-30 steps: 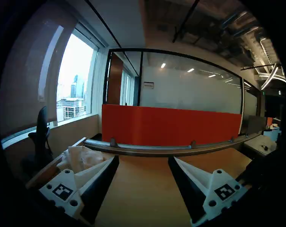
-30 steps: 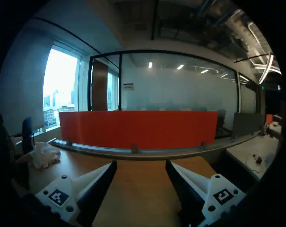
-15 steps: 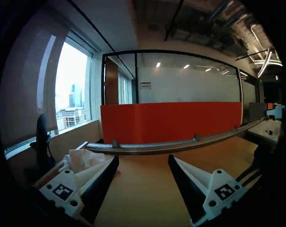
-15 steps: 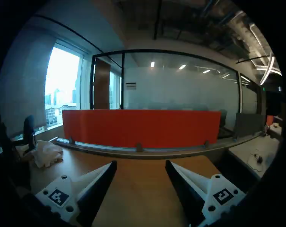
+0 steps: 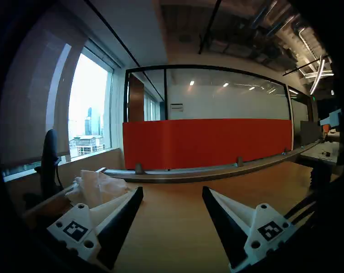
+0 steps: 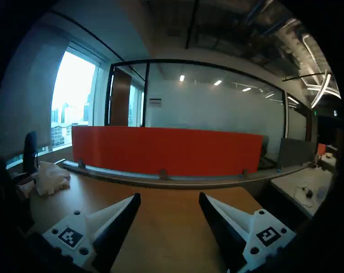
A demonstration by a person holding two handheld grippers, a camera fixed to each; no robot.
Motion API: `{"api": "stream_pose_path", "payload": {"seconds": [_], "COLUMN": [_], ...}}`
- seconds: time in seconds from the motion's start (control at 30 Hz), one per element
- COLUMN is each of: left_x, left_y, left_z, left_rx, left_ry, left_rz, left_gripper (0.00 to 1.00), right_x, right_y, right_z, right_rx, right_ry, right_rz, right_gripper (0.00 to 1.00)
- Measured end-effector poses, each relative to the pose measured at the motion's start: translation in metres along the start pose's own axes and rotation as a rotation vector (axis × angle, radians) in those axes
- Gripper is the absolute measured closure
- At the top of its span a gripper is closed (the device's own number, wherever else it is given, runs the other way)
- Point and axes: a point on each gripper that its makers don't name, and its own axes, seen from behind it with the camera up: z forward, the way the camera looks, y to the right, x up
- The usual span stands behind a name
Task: Fold towel
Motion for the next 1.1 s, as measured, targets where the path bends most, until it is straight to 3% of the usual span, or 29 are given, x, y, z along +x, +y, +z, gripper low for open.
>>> {"api": "stream_pose_path", "payload": {"seconds": [0.27, 0.6, 1.1], "left_x": [-0.029, -0.066, -0.091], "left_y": [-0.004, 0.006, 0.007], "left_z": [-0.004, -0.013, -0.019], "left_rx": [0.018, 0.022, 0.039], "left_ry": [0.010, 0.003, 0.014], "left_rz": [-0.028, -0.049, -0.037], "left_gripper": [0.04, 0.04, 0.04], "right_x": [-0.011, -0.032, -0.045], "right_y": [-0.006, -0.006, -0.003], "right_z": [0.008, 0.014, 0.016], "right_rx": [-0.001, -0.010, 0.001], "right_ry": [0.005, 0.003, 0.001], "right_rz": [-0.013, -0.022, -0.029], "right_gripper": [0.01, 0.01, 0.01]}}
